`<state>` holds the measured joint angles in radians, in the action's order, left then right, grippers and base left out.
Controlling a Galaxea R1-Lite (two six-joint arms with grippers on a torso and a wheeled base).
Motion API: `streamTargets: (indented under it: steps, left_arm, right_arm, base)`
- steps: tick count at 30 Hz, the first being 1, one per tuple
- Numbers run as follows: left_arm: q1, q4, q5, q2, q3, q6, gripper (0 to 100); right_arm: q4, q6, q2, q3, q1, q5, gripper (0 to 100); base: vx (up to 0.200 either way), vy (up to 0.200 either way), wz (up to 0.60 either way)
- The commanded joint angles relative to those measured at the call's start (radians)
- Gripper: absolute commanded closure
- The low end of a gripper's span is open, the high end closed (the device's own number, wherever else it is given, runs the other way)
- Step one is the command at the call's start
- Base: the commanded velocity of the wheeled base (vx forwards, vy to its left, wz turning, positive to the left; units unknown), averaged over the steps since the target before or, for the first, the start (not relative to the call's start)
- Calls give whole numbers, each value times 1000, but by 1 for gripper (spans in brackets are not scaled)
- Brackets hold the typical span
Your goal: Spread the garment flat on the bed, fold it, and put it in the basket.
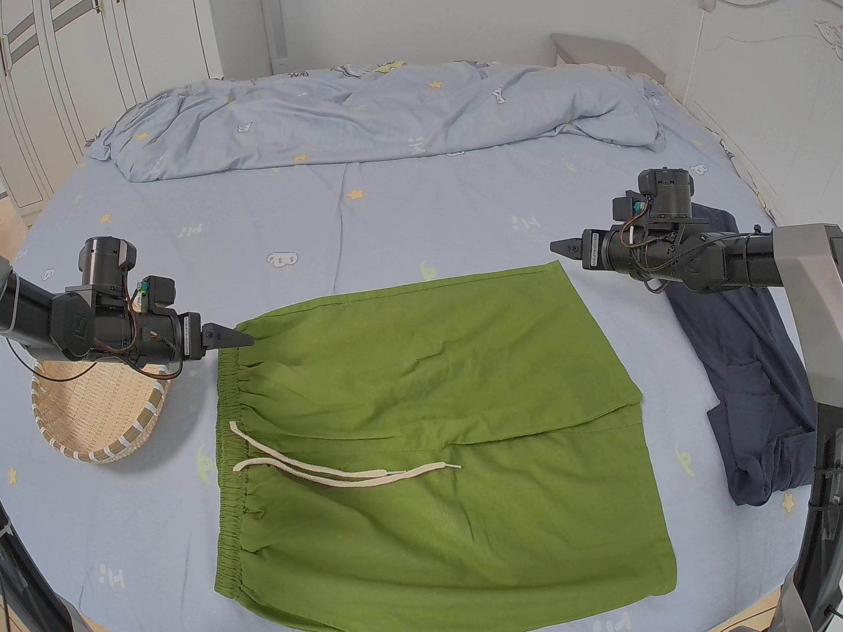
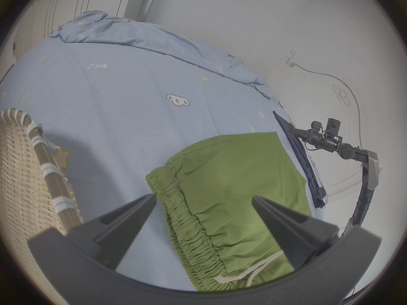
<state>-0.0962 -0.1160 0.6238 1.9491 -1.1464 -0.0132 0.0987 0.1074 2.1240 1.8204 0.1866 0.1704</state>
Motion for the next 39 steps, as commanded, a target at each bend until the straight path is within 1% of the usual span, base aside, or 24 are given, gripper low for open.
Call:
streamTargets:
  steps: [1, 4, 7, 10, 13, 14, 16, 17, 18, 20, 22, 23, 25, 30, 34, 37, 39]
  left_arm:
    - [9, -1, 2, -15, 8, -1, 0]
    - [19, -1, 2, -64, 28, -1, 0]
    - [19, -1, 2, -139, 60, -1, 0]
    - [23, 1, 2, -202, 111, -2, 0]
    - [32, 1, 2, -269, 217, -2, 0]
    - [32, 1, 2, -269, 217, -2, 0]
    - [26, 1, 2, -325, 336, -4, 0]
    - [24, 1, 2, -332, 355, -4, 0]
    - [18, 1, 4, -355, 416, -4, 0]
    - [6, 1, 4, -386, 499, -4, 0]
    - [0, 1, 5, -414, 567, -4, 0]
    - [-2, 1, 7, -417, 571, -5, 0]
    - [-5, 1, 10, -458, 668, -5, 0]
    - [-5, 1, 13, -510, 786, -2, 0]
    - [-10, -1, 11, -521, 841, -1, 0]
    - [-8, -1, 13, -506, 870, 1, 0]
    - [-8, -4, 14, -447, 878, 1, 0]
  right_arm:
    - [-1, 1, 2, 0, -4, 3, 0]
    - [-4, 12, -16, -12, -13, 1, 0]
    - [-13, 32, -98, -64, -30, -8, 0]
    - [-40, 80, -184, -138, -32, -8, 0]
    - [-63, 129, -312, -293, -38, -2, 0]
    - [-63, 129, -312, -293, -38, -2, 0]
    - [-62, 159, -427, -461, -44, 9, 0]
    - [-62, 163, -443, -484, -45, 14, 0]
    - [-60, 181, -490, -563, -45, 29, 0]
    - [-57, 210, -553, -661, -45, 61, 0]
    - [-59, 230, -595, -728, -44, 81, 0]
    - [-59, 233, -598, -733, -44, 83, 0]
    - [-59, 247, -636, -813, -42, 95, 0]
    - [-59, 250, -691, -911, -42, 95, 0]
    - [-56, 247, -725, -955, -35, 107, 0]
    - [-57, 248, -740, -960, -27, 110, 0]
    - [-57, 247, -751, -977, -9, 109, 0]
  base:
    - [0, 0, 0]
    - [0, 0, 0]
    - [0, 0, 0]
    - [0, 0, 0]
    - [0, 0, 0]
    - [0, 0, 0]
    - [0, 0, 0]
    - [0, 0, 0]
    - [0, 0, 0]
    - [0, 0, 0]
    - [0, 0, 0]
    - [0, 0, 0]
    - [0, 0, 0]
    - [0, 0, 0]
    - [0, 0, 0]
    - [0, 0, 0]
    - [0, 0, 0]
